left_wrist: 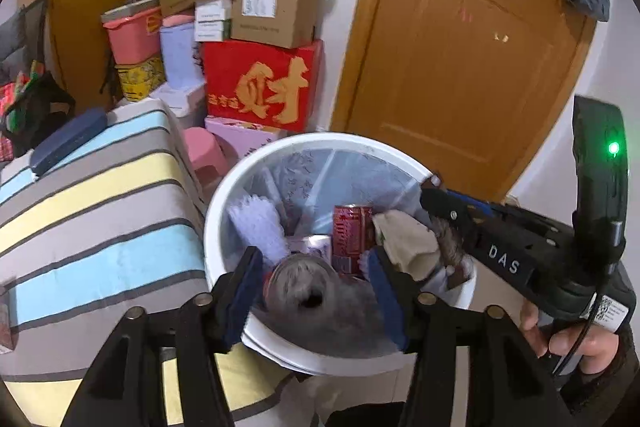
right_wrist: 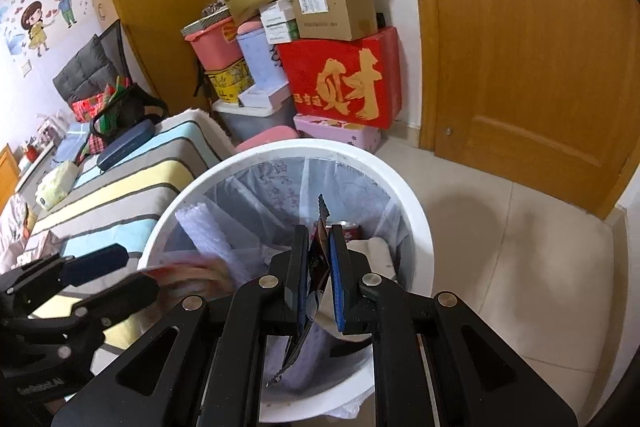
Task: Collect trash
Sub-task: 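Open both grippers over the wastebasket to drop the wrapper and can, then move both grippers back over the table toward the carton and paper bag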
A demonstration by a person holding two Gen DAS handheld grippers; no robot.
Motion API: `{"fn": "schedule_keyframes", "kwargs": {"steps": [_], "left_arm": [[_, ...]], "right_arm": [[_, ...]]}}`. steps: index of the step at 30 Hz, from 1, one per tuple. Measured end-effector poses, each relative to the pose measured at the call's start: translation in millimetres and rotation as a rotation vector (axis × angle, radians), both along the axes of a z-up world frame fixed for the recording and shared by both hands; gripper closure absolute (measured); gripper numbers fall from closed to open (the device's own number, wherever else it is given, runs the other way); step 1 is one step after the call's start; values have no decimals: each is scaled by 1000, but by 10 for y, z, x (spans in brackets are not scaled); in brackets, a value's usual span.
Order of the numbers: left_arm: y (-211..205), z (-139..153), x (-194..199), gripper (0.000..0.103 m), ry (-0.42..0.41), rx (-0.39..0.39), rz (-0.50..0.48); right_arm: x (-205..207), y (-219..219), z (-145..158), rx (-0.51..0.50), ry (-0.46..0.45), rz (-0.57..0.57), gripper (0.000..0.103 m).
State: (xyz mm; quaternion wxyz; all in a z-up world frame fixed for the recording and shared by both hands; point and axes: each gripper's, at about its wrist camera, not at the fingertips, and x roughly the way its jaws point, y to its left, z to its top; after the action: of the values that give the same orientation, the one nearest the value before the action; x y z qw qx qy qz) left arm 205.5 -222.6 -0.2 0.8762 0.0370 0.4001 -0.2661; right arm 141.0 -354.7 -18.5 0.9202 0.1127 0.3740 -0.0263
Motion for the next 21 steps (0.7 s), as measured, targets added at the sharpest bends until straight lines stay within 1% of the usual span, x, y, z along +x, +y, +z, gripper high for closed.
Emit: {"fn": "schedule_keyframes", "kwargs": {"steps": [1, 2, 4, 6, 10, 16, 21], "left_arm": [[4, 7, 4, 37, -4, 3, 3], [18, 12, 2, 37, -3, -2, 1], [52, 27, -3, 37, 1, -12, 3], [80, 42, -8, 37, -4, -3, 14], [171, 79, -33, 37, -4, -22, 22], [298, 129, -120, 37, -20, -17, 45], [421, 213, -208, 37, -37, -27, 65]], "right_arm": [[10, -2, -10, -1, 7, -4, 85], [14, -2, -17, -7, 15, -10, 81], [2, 5, -15, -10, 11, -18, 61], [-20, 15, -6, -6, 5, -14, 55], [-67, 20, 21, 2, -4, -25, 55], [-92, 54, 71, 21, -21, -26, 55], [-144, 156, 130, 9, -46, -14, 55]]}}
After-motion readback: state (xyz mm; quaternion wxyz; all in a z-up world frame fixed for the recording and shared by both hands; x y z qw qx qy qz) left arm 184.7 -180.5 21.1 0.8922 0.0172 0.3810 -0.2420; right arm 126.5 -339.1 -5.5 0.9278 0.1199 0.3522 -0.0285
